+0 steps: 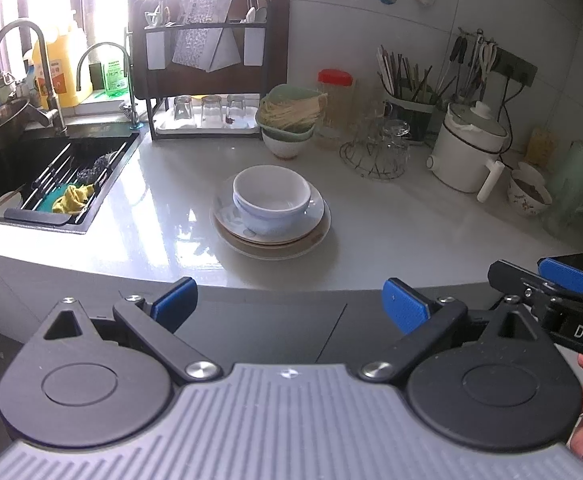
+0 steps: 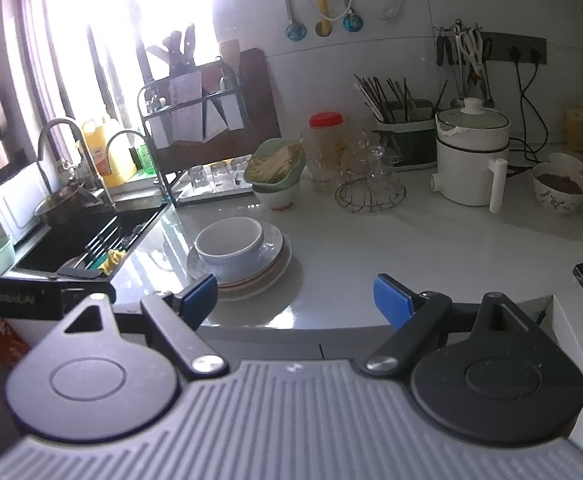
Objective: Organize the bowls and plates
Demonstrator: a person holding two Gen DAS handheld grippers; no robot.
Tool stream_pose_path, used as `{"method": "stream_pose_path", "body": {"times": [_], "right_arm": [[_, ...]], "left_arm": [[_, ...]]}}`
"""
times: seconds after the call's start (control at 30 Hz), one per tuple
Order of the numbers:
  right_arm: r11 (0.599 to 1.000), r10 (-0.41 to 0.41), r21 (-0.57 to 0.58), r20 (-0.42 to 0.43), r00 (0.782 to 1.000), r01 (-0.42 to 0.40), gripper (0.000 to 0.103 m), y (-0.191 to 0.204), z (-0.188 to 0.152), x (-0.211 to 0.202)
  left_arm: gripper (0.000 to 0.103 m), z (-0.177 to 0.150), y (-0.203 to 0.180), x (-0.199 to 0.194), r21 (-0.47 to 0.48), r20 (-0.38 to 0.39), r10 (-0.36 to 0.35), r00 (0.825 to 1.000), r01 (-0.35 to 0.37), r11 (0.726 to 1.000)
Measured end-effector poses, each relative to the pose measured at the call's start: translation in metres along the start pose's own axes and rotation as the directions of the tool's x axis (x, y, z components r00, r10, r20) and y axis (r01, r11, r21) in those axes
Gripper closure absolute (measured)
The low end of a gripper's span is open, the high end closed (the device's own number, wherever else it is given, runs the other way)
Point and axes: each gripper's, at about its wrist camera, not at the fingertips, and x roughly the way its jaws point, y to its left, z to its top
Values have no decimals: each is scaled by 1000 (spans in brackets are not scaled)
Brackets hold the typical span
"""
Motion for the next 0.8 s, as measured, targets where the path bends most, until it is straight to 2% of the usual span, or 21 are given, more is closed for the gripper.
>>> {"method": "stream_pose_path", "body": {"times": [0.27,0.6,0.8], "right_arm": [[999,18,-32,0,1000,-18,17,-2,3,-4],[1000,20,-4,21,1000,-20,17,-5,8,0],[1000,13,-1,8,1000,-13,17,0,6,8]], "left_arm": [[2,0,-3,-5,-15,4,14,1000,-14,1000],[2,0,1,-6,-26,11,25,1000,-25,999],[2,0,8,-2,-24,-10,32,999,-32,999]]}}
